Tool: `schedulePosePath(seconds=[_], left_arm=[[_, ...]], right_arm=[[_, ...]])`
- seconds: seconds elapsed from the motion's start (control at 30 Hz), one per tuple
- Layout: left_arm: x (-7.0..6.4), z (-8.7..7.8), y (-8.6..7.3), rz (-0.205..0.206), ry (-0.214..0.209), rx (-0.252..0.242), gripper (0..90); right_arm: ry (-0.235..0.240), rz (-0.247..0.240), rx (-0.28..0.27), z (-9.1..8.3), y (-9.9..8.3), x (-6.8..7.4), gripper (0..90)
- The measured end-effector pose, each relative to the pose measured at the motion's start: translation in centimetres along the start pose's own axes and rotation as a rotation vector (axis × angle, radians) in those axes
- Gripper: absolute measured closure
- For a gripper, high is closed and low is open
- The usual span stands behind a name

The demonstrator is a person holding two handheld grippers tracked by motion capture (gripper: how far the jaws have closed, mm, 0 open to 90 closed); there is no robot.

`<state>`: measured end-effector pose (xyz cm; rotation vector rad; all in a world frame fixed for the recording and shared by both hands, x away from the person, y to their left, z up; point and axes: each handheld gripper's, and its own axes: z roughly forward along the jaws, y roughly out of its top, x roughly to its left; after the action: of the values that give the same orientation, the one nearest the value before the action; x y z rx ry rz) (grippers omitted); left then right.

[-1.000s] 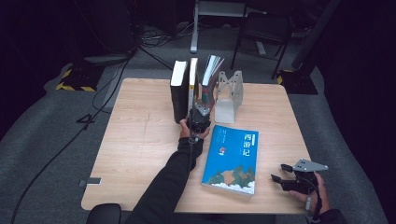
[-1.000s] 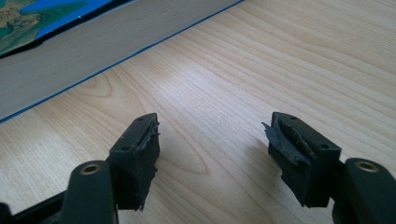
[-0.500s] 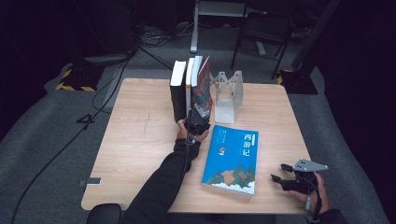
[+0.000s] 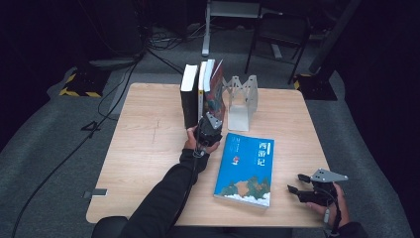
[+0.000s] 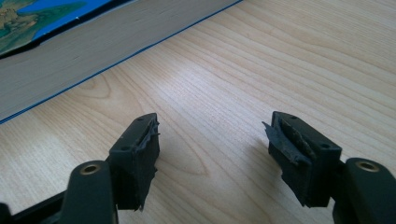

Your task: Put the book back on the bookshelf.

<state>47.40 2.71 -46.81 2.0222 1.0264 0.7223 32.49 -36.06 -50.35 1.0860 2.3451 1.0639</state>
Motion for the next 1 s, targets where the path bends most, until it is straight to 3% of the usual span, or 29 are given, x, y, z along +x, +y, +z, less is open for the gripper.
schedulePosePath(seconds=[0.7, 1.0], left_arm=[[0.2, -3.5, -1.0, 0.108, -0.092, 0.002, 53.2], [0.5, -5.1, -2.0, 0.15, -0.154, 0.014, 50.5]], right_arm=[[-0.003, 0.0, 0.0, 0.0, 0.0, 0.0, 33.2], [-0.005, 0.001, 0.001, 0.0, 0.0, 0.0, 33.1]])
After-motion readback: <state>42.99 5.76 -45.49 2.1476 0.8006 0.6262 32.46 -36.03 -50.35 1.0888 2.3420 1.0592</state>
